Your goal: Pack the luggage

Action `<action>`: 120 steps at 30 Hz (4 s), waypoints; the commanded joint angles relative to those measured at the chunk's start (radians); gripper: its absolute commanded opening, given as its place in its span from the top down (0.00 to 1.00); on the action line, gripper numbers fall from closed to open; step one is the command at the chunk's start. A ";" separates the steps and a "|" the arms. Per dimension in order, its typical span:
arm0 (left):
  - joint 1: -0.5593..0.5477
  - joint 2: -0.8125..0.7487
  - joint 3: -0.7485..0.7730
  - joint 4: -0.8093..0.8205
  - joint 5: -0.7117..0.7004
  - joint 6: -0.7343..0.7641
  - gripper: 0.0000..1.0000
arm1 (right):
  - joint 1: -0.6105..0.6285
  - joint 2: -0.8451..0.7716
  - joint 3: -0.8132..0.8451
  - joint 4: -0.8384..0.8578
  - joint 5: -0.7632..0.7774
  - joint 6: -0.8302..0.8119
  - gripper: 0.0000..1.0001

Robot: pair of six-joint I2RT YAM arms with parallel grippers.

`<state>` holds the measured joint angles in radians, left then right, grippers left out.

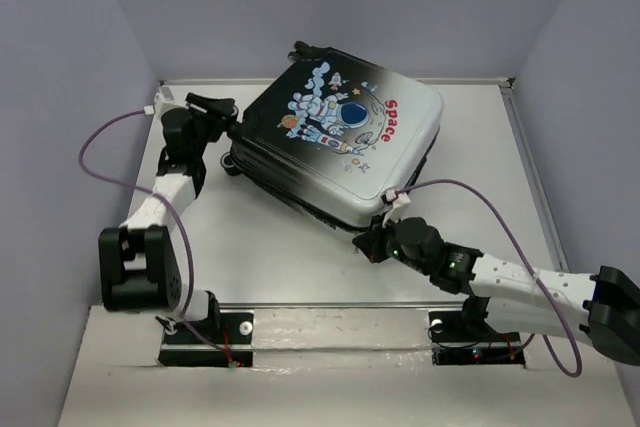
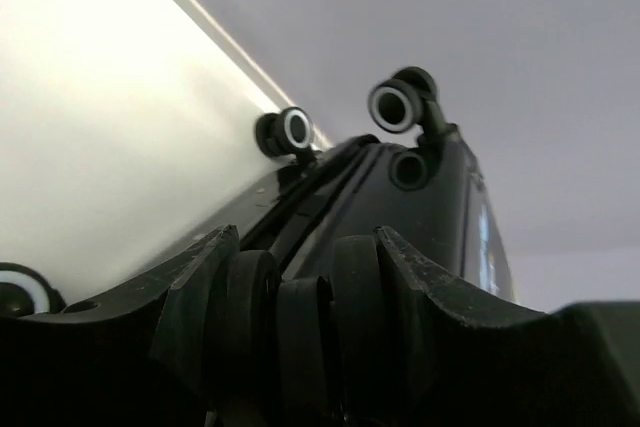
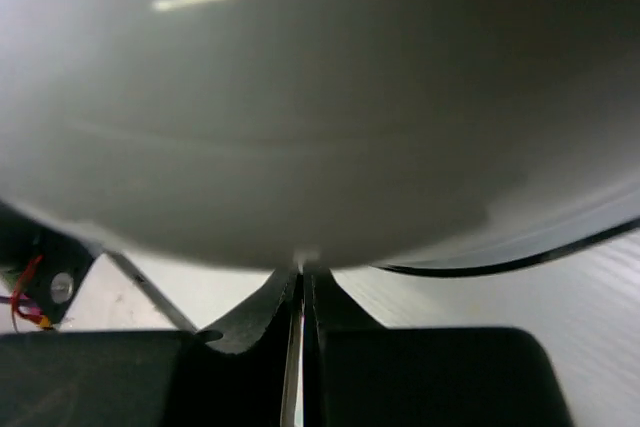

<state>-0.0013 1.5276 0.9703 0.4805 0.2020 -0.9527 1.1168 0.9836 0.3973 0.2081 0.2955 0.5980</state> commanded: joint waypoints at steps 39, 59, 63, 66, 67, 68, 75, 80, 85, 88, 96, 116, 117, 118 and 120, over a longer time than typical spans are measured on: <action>-0.391 -0.857 -0.745 -0.135 -0.157 0.180 0.94 | 0.325 0.802 0.824 0.057 -0.261 -0.277 0.93; -0.983 -0.795 -0.780 0.009 -0.481 0.026 0.94 | -0.431 0.001 0.169 -0.041 -0.541 -0.253 0.93; -1.137 -0.548 -0.626 0.093 -0.546 0.071 0.94 | -0.571 0.036 0.176 -0.047 -0.653 -0.279 0.93; -1.146 -0.413 -0.527 0.161 -0.527 0.110 0.94 | -0.571 0.044 0.176 -0.039 -0.702 -0.268 0.93; -1.146 -0.388 -0.500 0.170 -0.518 0.136 0.94 | -0.571 0.030 0.163 -0.024 -0.714 -0.239 0.93; -1.146 -0.364 -0.472 0.173 -0.515 0.150 0.94 | -0.571 0.014 0.143 -0.013 -0.719 -0.224 0.93; -1.097 -0.222 -0.204 0.172 -0.423 0.216 0.94 | -0.534 -0.171 -0.095 0.014 -0.690 -0.107 0.93; -1.082 -0.242 -0.140 0.138 -0.371 0.192 0.94 | -0.512 -0.184 -0.098 0.007 -0.631 -0.073 0.93; -1.080 -0.290 -0.153 0.090 -0.400 0.195 0.94 | -0.512 -0.313 -0.061 -0.105 -0.556 -0.078 0.58; -1.076 -0.334 -0.168 0.057 -0.415 0.201 0.94 | -0.512 -0.355 -0.006 -0.251 -0.478 -0.084 0.53; -1.033 -0.376 -0.199 0.026 -0.411 0.212 0.94 | -0.512 -0.278 0.104 -0.463 -0.325 -0.098 0.39; -1.026 -0.345 -0.200 0.026 -0.357 0.206 0.94 | -0.523 -0.005 0.029 0.082 -0.438 -0.337 0.51; -1.026 -0.345 -0.200 0.026 -0.355 0.204 0.94 | -0.523 -0.006 0.005 0.141 -0.449 -0.330 0.56; -1.025 -0.342 -0.202 0.026 -0.355 0.203 0.94 | -0.523 -0.010 -0.006 0.164 -0.458 -0.325 0.59; -1.026 -0.340 -0.203 0.026 -0.354 0.198 0.94 | -0.523 -0.011 -0.027 0.207 -0.463 -0.311 0.74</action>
<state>-1.0225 1.2289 0.7521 0.3809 -0.1463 -0.7372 0.5961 0.9638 0.4061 0.1848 -0.1612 0.2977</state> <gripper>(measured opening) 0.603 0.385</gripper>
